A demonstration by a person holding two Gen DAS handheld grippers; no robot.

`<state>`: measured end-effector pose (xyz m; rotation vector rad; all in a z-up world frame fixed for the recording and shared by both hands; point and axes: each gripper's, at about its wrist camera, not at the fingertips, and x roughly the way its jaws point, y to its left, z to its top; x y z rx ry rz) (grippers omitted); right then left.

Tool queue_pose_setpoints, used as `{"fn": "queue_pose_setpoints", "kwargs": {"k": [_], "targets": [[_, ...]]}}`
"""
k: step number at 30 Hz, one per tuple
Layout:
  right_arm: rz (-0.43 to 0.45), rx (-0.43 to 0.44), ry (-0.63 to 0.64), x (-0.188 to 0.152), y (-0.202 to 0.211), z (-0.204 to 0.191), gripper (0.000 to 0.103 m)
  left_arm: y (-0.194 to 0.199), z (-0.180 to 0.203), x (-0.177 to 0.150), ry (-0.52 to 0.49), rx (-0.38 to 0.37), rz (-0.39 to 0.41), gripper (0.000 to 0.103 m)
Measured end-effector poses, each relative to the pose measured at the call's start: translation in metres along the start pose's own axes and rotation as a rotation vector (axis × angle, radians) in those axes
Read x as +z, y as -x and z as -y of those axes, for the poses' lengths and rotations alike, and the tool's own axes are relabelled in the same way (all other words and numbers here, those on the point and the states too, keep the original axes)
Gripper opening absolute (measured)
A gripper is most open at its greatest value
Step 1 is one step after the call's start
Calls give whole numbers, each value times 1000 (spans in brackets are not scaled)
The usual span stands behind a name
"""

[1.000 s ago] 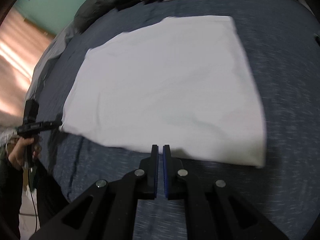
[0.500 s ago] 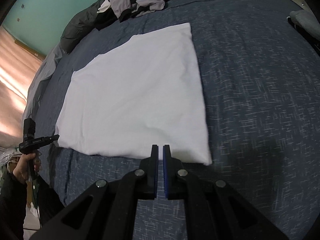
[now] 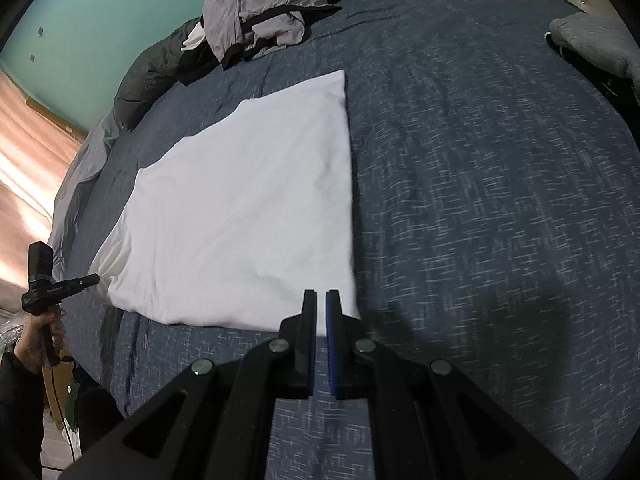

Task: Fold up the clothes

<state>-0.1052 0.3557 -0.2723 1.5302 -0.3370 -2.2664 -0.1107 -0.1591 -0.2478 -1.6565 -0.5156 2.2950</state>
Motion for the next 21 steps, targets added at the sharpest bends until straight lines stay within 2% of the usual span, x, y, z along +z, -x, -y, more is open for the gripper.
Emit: {"fn": "queue_pose_setpoints", "kwargs": {"k": [7,12,17,21], "targets": [[22,1,-21,2,13,25,4,3,60,22,-82,-22,20,6],[47,6,-35,4,28,42,4,-1,132,40,-186,-49,26,6],[62,10,-52,2,43,59,4,-36,221,58,-292,-114,0,6],[65,7,-64,-3,53,70,4,-96,284,48,-367,-143,-94,6]]}}
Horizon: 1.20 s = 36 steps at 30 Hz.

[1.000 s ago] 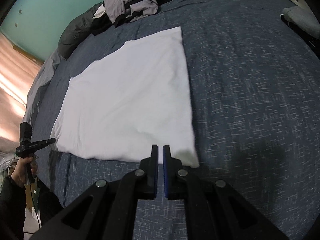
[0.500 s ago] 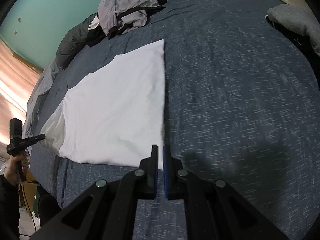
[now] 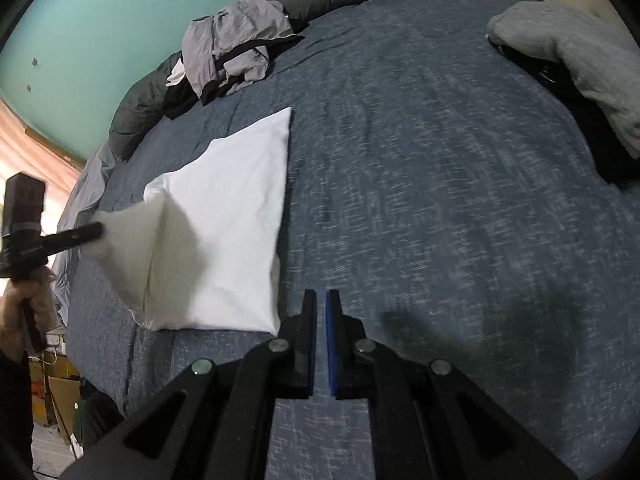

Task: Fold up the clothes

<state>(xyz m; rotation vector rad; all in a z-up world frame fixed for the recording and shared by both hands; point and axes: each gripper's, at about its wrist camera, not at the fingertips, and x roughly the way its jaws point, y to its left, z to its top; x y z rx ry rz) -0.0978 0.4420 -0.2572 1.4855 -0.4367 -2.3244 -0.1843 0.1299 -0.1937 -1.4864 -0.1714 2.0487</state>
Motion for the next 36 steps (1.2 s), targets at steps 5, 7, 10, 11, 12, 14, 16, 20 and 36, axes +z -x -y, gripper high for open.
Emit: {"fn": "queue_pose_setpoints", "kwargs": {"k": [5,7,10,11,12,14,16,20,36], "targets": [[-1,-2,-9,-1,5,6,4,-76,28,-9,-16,-24,-101,6],[-5,-1,-7,1,3,6,4,-95,34,-12,-19,-24,-119,8],[-20,9,9,4,-5,-2,4,-96,30,-22,-1,-46,-133,16],[-24,20,15,5,-8,-6,4,-92,28,-25,-3,-53,-131,17],[-29,31,20,6,-11,-10,4,-86,26,-27,-5,-57,-128,23],[-38,55,31,8,-19,-20,4,-68,19,-30,-1,-48,-103,43],[-50,79,46,11,-27,-32,4,-46,7,-33,21,-53,-62,55],[-78,114,70,13,-44,-54,24,-18,-28,-46,65,-10,-36,55],[-195,65,182,15,-113,-120,39,-13,-111,-98,166,78,-46,55]]}}
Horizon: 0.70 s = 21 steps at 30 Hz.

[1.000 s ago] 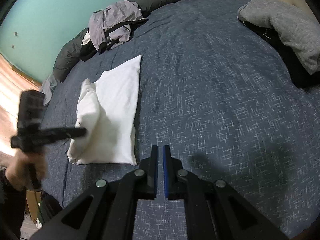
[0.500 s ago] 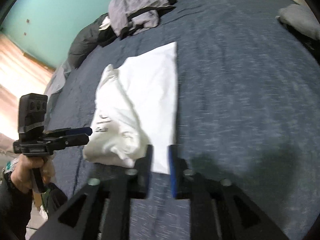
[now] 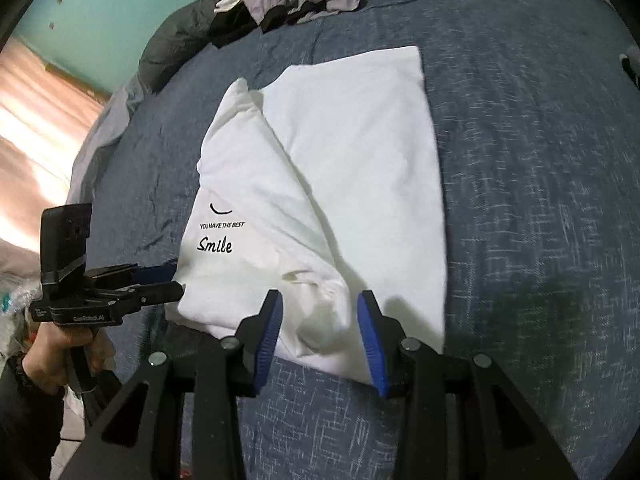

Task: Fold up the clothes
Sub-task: 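Lay the shirt down printed side up and smooth it with both grippers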

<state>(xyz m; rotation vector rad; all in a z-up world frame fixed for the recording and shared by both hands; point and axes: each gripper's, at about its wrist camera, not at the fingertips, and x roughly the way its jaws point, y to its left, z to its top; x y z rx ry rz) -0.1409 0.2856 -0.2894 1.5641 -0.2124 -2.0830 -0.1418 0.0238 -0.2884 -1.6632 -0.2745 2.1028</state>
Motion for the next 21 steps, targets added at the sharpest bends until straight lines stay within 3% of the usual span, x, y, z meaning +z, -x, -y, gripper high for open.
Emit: {"fn": "queue_pose_setpoints", "kwargs": {"k": [21], "targets": [[-60,-37,39,7,-31,-8,38,-8,-6,-3,-10,-21,2,58]]}}
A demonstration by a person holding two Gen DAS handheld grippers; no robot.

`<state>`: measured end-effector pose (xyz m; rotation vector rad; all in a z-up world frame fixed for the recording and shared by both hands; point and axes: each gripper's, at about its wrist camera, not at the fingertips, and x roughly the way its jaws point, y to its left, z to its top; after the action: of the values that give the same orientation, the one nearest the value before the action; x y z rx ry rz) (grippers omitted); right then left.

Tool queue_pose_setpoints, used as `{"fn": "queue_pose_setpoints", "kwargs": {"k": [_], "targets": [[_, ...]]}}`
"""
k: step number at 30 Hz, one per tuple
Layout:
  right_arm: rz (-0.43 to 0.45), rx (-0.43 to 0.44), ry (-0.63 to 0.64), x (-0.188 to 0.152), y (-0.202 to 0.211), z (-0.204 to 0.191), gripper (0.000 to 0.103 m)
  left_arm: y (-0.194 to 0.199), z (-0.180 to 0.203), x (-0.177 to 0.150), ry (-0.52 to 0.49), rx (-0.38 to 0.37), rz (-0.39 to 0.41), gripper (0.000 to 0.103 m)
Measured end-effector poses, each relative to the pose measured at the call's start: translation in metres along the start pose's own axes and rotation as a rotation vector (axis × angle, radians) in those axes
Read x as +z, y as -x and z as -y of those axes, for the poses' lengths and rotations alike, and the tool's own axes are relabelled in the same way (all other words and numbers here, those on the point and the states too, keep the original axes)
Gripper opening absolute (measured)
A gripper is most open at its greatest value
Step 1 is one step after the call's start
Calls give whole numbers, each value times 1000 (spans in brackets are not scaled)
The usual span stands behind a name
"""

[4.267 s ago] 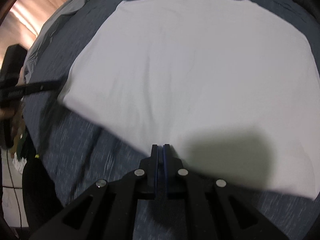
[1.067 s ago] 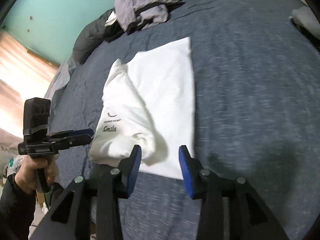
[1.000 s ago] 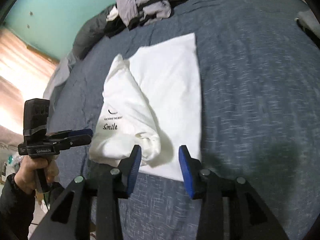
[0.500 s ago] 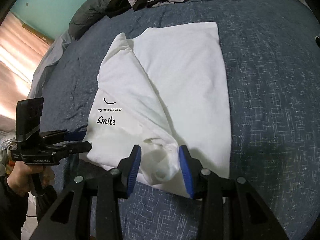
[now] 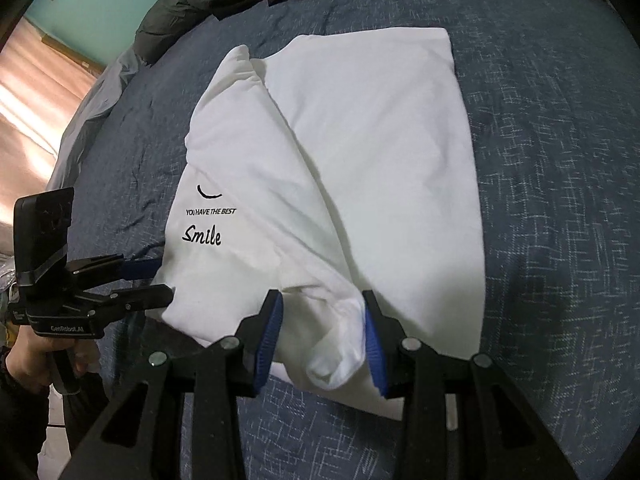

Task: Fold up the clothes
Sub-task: 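Lay the shirt down printed side up and smooth it with both grippers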

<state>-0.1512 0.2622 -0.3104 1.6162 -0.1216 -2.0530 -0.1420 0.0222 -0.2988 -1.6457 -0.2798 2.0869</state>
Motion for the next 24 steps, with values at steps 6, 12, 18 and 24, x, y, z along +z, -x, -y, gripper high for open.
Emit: {"fn": "queue_pose_setpoints", "kwargs": {"k": [6,12,18,24], "targets": [[10,-9,4,1,0,3,12,-1,1,0,-2,1,1,58],[69,-6,30,2,24,2,6,3,5,1,-17,13,-1,58],[126,13,44,1,70,0,5,12,9,1,-37,26,8,58],[84,1,-15,-17,55,29,5,3,16,-5,-61,53,-20,59]]}}
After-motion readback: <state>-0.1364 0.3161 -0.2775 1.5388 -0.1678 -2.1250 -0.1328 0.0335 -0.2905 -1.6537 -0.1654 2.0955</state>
